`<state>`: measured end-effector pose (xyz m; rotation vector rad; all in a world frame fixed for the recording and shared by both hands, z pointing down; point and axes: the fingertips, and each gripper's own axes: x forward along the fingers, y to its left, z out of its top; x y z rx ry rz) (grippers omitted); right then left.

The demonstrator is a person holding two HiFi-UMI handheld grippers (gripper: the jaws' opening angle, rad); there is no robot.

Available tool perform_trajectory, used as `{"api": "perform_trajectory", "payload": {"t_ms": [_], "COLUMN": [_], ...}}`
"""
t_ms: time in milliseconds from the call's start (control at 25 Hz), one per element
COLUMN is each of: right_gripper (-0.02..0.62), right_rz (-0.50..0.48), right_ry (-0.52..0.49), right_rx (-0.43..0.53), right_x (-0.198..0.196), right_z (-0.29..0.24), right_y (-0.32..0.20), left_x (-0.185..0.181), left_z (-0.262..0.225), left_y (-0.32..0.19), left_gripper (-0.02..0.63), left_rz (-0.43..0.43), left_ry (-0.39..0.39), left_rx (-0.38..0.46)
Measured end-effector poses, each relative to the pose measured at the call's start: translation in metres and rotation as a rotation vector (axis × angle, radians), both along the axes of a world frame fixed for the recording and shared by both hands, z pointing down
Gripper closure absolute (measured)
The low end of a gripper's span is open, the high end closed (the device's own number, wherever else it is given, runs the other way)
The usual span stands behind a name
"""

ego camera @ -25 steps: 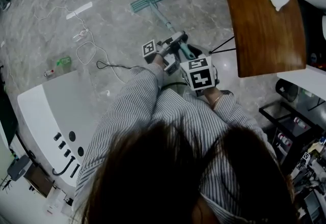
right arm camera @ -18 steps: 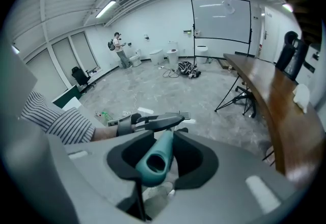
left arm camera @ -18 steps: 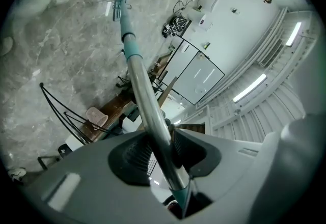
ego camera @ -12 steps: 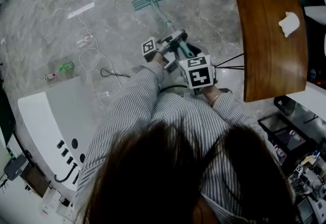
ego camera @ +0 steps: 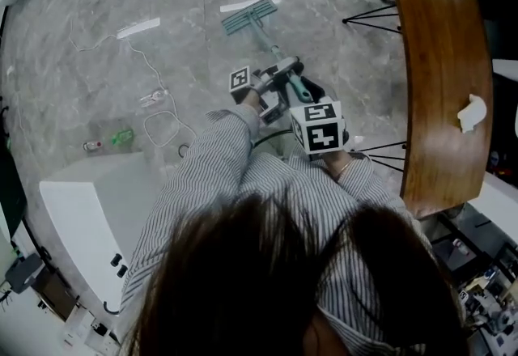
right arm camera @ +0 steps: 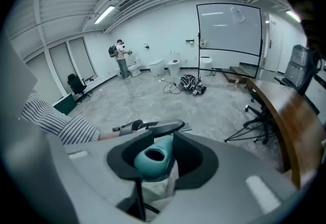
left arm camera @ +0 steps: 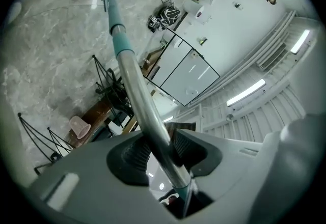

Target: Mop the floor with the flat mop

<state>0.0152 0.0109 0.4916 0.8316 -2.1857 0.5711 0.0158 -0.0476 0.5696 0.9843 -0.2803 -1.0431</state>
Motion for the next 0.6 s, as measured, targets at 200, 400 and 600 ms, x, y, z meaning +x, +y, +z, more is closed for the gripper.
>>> {"api": "perform_trajectory", "payload": {"t_ms": [200, 400, 600], "right_gripper": [0.476, 0.474, 0.474], "right_rz": [-0.046, -0.089, -0.152], "right_ry": [0.008, 0.035, 0.055], "right_rx": [0.011, -0.013, -0.046], "right_x": [-0.051, -0.088, -0.131], "right_z": [-0.002, 0.016, 0.027], "right_y": [-0.058, -0.112, -0.181], "left_x": [-0.051, -0.091, -0.135], "left_z": [-0.003, 0.011, 0.024], "left_y": [-0.059, -0.116, -0.187], "left_gripper": [0.448, 0.446, 0.446], "left_rz": [-0.026, -0.043, -0.072], "left_ry": [-0.017, -0.065, -0.103], "left_rx": [0.009, -0.024, -0.059]}}
